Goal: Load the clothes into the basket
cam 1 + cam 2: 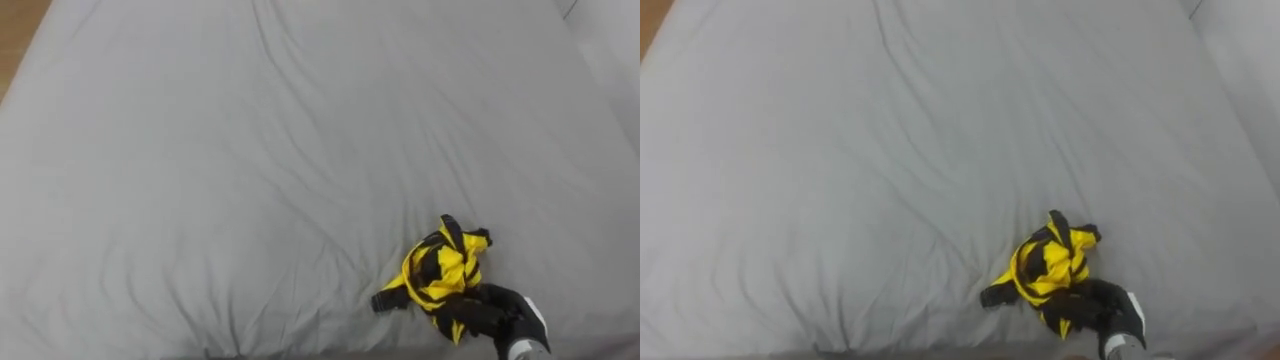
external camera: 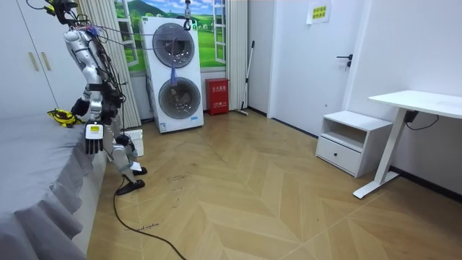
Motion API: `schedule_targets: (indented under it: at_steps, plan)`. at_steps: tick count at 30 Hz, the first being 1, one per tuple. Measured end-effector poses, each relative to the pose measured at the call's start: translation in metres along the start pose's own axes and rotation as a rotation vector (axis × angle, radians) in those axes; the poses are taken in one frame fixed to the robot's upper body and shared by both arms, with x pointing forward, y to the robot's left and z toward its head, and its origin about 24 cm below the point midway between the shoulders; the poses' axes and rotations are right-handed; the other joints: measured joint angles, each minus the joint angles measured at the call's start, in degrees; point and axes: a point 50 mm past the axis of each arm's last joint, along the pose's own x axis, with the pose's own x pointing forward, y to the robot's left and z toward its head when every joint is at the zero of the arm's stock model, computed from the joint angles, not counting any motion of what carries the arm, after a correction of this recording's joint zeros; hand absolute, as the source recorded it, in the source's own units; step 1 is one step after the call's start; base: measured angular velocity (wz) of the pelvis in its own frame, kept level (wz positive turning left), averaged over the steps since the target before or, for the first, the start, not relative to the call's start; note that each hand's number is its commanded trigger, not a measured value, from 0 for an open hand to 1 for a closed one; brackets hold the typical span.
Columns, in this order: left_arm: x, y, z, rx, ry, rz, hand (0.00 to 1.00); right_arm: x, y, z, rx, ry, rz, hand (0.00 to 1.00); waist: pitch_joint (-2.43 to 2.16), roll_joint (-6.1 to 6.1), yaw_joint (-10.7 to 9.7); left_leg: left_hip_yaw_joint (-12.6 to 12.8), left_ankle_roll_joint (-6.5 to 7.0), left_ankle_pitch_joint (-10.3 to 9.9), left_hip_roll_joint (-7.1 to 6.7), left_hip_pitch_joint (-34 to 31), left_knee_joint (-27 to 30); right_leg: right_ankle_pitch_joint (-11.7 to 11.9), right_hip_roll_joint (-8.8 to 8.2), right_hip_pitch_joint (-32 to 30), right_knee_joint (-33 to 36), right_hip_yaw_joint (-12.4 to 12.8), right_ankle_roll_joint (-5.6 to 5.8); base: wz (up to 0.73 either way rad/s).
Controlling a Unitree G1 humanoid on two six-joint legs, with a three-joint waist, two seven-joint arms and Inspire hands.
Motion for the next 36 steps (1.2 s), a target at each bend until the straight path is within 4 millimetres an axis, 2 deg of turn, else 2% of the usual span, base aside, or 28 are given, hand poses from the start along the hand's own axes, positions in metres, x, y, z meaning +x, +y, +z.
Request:
schedule_targets:
  at_steps: [3, 6, 8, 11, 15, 17, 19, 20, 22, 26, 29, 33, 36]
  plan:
    - [-0.002, 0.004, -0.003, -0.015, 0.002, 0.015, 0.00, -0.004, 0.002, -0.001, 0.012, -0.010, 0.023, 1.00, 0.08, -0.40, -0.51, 0.29, 0.01, 0.00, -0.60, 1.73, -0.78, -0.20, -0.11, 1.19, -0.20, 0.56, 0.30, -0.09]
    - [-0.003, 0.008, -0.008, -0.013, 0.014, 0.024, 0.00, -0.006, 0.008, 0.015, 0.018, -0.095, 0.060, 1.00, 0.16, -0.87, -1.82, 1.71, 0.02, 0.01, -0.63, 3.97, -1.79, -0.29, -0.12, 2.55, -0.14, 1.76, 0.45, -0.16]
    - [-0.004, 0.010, -0.007, 0.015, 0.014, 0.027, 0.00, -0.008, 0.010, 0.029, 0.025, -0.165, 0.075, 1.00, 0.05, -1.15, -3.33, 1.63, 0.03, 0.00, -0.85, 5.70, -2.58, -0.35, -0.15, 3.95, -0.35, 2.10, 0.55, -0.05]
    - [-0.004, 0.013, -0.007, 0.033, 0.018, 0.035, 0.00, -0.012, 0.005, 0.040, 0.058, -0.223, 0.063, 1.00, -0.01, -1.28, -4.76, 1.88, 0.03, -0.01, -0.85, 8.13, -3.62, -0.33, -0.07, 5.52, -0.92, 3.09, 0.64, -0.07]
    - [-0.003, 0.016, -0.008, 0.063, 0.046, 0.049, 0.00, -0.022, -0.004, 0.062, 0.105, -0.332, 0.018, 1.00, 0.01, -1.29, -6.88, 3.70, -0.10, -0.15, -0.62, 11.50, -5.15, -0.37, 0.25, 7.38, -0.90, 4.82, 0.71, -0.26]
    - [-0.006, 0.019, -0.017, 0.077, 0.089, 0.066, 0.00, -0.027, -0.006, 0.079, 0.120, -0.407, 0.020, 1.00, 0.05, -1.15, -7.68, 5.96, -0.34, -0.31, -0.09, 13.00, -5.64, -0.34, 0.64, 7.64, -0.83, 6.88, 0.69, -0.47]
    - [-0.007, 0.021, -0.021, 0.083, 0.119, 0.076, 0.00, -0.030, -0.010, 0.086, 0.132, -0.437, 0.009, 1.00, 0.03, -1.01, -8.97, 6.55, -0.42, -0.54, 0.10, 13.73, -5.65, -0.29, 0.78, 8.06, -0.80, 7.09, 0.67, -0.23]
    - [-0.007, 0.021, -0.021, 0.084, 0.127, 0.078, 0.00, -0.031, -0.012, 0.087, 0.136, -0.440, 0.004, 1.00, 0.05, -0.99, -9.21, 6.79, -0.43, -0.56, 0.14, 13.90, -5.67, -0.29, 0.86, 8.08, -0.73, 7.37, 0.67, -0.25]
    - [-0.008, 0.023, -0.024, 0.079, 0.155, 0.095, 0.00, -0.031, -0.017, 0.089, 0.149, -0.437, -0.017, 1.00, 0.08, -0.92, -9.12, 8.76, -0.59, -0.82, 0.47, 14.83, -5.79, -0.29, 1.39, 8.10, -0.71, 9.45, 0.67, -0.42]
    - [-0.009, 0.028, -0.027, 0.079, 0.184, 0.114, 0.00, -0.032, -0.028, 0.088, 0.174, -0.421, -0.070, 1.00, 0.15, -1.03, -9.76, 10.94, -0.75, -0.90, 0.93, 15.56, -5.75, -0.23, 1.74, 7.81, -0.68, 10.68, 0.57, -0.27]
    - [-0.011, 0.032, -0.033, 0.063, 0.212, 0.135, 0.00, -0.035, -0.034, 0.088, 0.186, -0.424, -0.103, 1.00, 0.17, -1.22, -11.50, 12.10, -1.01, -1.07, 1.15, 15.84, -5.63, -0.12, 2.19, 7.71, -0.69, 11.83, 0.39, -0.17]
    - [-0.014, 0.035, -0.038, 0.058, 0.234, 0.160, 0.00, -0.038, -0.040, 0.085, 0.194, -0.421, -0.136, 1.00, 0.15, -1.46, -12.54, 13.41, -1.38, -1.30, 1.45, 15.92, -5.55, 0.07, 2.79, 7.21, -0.61, 13.10, 0.10, -0.21]
    - [-0.016, 0.037, -0.044, 0.058, 0.257, 0.172, 0.00, -0.042, -0.043, 0.082, 0.189, -0.407, -0.140, 1.00, 0.16, -1.40, -12.52, 15.56, -1.82, -1.63, 1.99, 16.74, -5.75, 0.17, 3.44, 6.80, -0.22, 14.83, -0.06, -0.34]
